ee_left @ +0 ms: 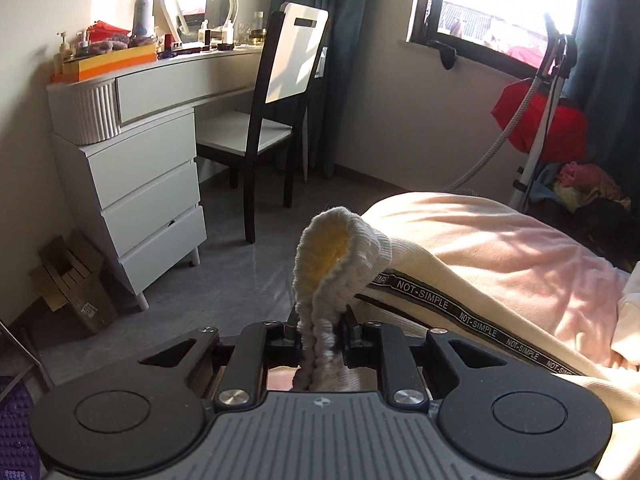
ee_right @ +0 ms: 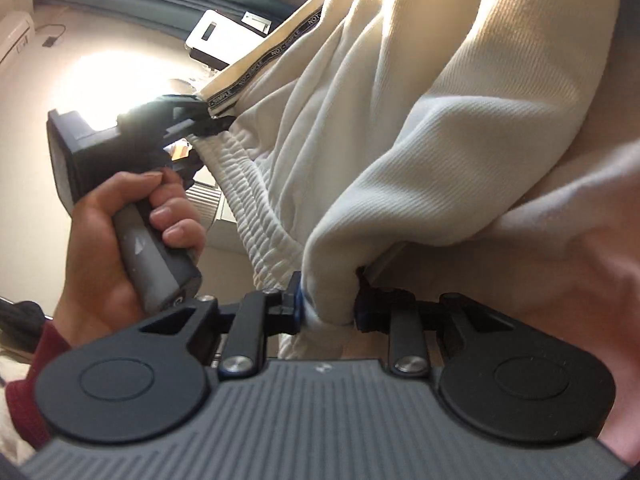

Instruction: Fold clothes

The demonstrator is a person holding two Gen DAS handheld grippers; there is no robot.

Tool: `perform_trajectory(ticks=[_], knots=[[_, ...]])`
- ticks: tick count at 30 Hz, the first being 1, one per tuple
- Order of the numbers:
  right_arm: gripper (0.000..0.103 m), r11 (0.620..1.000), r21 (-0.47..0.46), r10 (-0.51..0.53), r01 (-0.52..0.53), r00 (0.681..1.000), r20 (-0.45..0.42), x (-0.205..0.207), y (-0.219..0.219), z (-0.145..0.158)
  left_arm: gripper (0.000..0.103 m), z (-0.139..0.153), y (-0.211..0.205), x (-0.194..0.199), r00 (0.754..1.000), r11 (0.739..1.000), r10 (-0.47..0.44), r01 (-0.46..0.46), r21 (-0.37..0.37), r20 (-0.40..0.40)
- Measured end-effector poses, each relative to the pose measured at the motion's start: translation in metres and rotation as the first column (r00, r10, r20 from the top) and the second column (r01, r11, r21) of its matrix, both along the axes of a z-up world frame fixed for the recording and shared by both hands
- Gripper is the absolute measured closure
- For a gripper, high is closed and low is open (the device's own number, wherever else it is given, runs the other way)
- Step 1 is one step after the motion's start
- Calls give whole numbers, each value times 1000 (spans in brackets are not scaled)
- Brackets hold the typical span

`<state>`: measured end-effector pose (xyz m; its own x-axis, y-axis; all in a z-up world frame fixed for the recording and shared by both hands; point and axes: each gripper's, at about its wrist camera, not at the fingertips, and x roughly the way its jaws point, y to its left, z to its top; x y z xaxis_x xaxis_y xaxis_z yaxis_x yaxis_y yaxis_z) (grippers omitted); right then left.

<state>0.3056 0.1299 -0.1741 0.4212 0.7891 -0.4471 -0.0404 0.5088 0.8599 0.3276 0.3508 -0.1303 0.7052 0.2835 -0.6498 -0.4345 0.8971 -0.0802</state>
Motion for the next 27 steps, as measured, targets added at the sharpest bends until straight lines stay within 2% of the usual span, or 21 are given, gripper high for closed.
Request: perform_trajectory(ticks=[2,5,7,9,11,12,16,20,23,27], knots=[[73,1000,10,15,-14,1000,-10,4,-1,-3,82,-9,0,4,1000,1000,0,0,14,-8],[68,999,23,43,-42,999,-11,4,-5,0,79,-8,-1,4,1000,1000,9,-9,14,-21],[60,998,33,53,-53,998,-17,-2,-8,3,67,-2,-3,-2,1000,1000,8,-8,-3,-14],[47,997,51,58,-57,998,-13,-11,-13,8,40,6,-10,-14,1000,1000,-3,3,-29,9],[11,997,39,60,-61,998,22,-20,-21,20,30,15,-21,-30,1000,999,-3,4,-37,29],[8,998,25,60,-61,997,40,-25,-25,27,23,20,-28,-39,999,1000,-8,9,-30,37],[9,997,-57,55,-49,991,122,-49,-56,60,16,39,-72,-80,995,997,-74,76,-28,70],[9,979,-203,30,21,969,246,-79,-106,98,9,55,-122,-121,982,986,-146,155,-63,118],[10,945,-312,14,101,939,344,-100,-146,129,8,61,-167,-143,960,966,-239,250,-66,145],[10,872,-415,-29,260,873,486,-122,-209,163,7,63,-229,-156,925,934,-342,354,-46,164]])
